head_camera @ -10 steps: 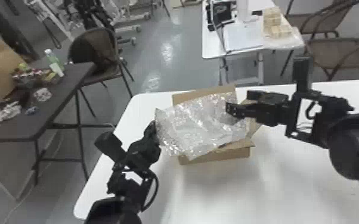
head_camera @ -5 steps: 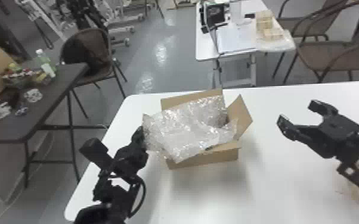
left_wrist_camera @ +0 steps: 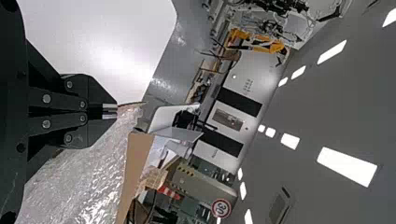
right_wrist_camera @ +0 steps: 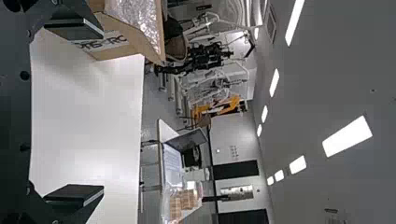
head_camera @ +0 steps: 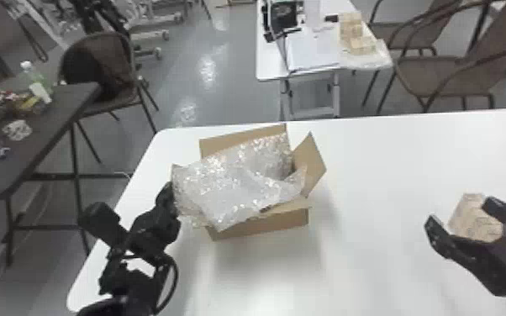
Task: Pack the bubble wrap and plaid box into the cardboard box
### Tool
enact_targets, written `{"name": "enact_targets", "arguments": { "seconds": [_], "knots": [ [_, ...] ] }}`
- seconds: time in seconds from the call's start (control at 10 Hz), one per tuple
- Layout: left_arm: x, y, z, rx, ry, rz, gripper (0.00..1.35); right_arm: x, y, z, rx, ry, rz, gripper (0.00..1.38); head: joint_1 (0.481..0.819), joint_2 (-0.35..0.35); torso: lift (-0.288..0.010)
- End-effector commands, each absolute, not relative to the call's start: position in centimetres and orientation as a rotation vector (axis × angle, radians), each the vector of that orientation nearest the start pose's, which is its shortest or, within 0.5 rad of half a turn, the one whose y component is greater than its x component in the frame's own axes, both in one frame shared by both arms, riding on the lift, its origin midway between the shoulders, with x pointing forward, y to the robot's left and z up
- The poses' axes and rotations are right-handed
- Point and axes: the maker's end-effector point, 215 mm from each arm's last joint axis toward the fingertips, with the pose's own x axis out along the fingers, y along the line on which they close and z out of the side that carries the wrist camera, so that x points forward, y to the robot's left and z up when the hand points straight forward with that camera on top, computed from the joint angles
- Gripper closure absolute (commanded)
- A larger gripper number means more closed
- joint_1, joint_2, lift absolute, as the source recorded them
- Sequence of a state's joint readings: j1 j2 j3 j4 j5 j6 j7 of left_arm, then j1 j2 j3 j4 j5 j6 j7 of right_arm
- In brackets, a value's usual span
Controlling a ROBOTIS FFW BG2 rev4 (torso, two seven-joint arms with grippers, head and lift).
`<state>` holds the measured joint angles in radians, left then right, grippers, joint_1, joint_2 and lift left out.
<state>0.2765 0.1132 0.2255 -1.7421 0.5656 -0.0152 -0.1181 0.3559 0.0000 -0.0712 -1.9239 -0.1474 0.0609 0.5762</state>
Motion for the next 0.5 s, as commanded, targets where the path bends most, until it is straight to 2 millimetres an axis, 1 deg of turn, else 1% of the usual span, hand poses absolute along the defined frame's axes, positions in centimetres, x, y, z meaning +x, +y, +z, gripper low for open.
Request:
{"name": "enact_targets", "arguments": {
  "seconds": [0.0,0.2,0.4],
  "knots": [
    [49.5,37.5,-36.6,-0.397,-0.004,0.115,1.21,44.7,-16.2,-34.7,0.13,0.042,0.488,0.13,0.695,0.249,-0.119],
    [49.2,37.9,-36.5,-0.395,-0.005,0.122,1.21,43.3,-16.8,-34.8,0.117,0.056,0.492,0.13,0.695,0.249,-0.119],
    [48.6,38.6,-36.7,-0.394,-0.004,0.135,1.21,41.7,-18.4,-35.4,0.097,0.1,0.475,0.13,0.695,0.251,-0.119]
  ]
}}
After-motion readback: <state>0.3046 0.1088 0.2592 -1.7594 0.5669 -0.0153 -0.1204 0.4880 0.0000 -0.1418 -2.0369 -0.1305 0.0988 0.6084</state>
